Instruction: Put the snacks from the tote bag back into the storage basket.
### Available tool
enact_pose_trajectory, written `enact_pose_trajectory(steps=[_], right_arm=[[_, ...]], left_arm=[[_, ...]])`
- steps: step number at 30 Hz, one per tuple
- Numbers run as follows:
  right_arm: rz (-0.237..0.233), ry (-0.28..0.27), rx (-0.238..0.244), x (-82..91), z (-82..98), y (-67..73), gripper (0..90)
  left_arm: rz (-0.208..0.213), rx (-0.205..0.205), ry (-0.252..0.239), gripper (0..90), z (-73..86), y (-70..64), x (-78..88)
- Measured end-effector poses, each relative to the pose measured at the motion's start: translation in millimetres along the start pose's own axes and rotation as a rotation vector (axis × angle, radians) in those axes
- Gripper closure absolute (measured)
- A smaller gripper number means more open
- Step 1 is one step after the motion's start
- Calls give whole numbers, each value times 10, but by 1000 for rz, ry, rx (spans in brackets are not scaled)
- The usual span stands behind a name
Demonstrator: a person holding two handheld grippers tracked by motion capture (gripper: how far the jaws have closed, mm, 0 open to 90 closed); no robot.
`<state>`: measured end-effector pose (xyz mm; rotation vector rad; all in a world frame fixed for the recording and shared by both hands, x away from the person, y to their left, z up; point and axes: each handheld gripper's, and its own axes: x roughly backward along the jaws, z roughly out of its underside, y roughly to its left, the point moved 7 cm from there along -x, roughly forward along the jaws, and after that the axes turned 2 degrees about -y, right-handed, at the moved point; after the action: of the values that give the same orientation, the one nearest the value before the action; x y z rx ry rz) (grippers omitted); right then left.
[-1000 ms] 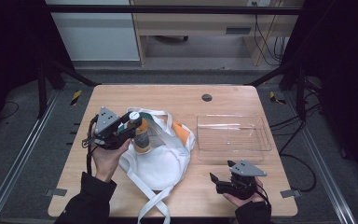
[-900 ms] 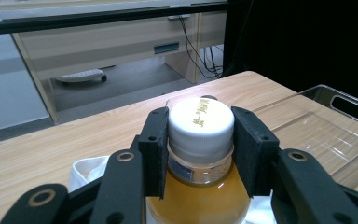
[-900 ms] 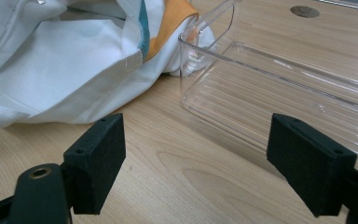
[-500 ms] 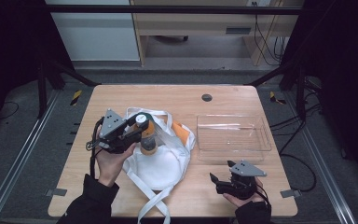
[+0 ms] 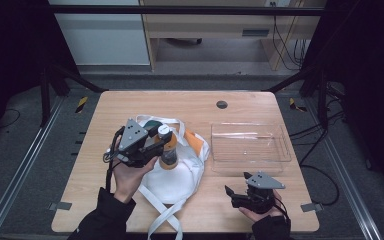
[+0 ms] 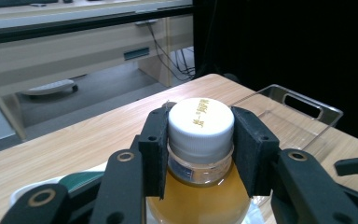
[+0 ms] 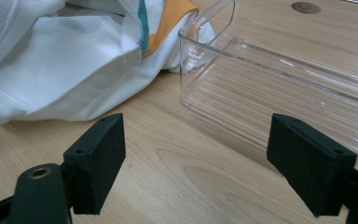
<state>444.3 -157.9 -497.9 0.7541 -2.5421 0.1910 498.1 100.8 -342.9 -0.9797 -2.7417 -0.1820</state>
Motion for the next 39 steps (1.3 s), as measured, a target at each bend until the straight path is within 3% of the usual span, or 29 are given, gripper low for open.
enact_pose_trajectory(steps=[12, 39], right_arm=[[-4, 1, -4, 3, 3, 6, 197], [-9, 4, 1, -12, 14, 11, 193]], left_arm=[[33, -11, -20, 590, -218, -266, -191], [81, -17, -38, 590, -438, -534, -584]])
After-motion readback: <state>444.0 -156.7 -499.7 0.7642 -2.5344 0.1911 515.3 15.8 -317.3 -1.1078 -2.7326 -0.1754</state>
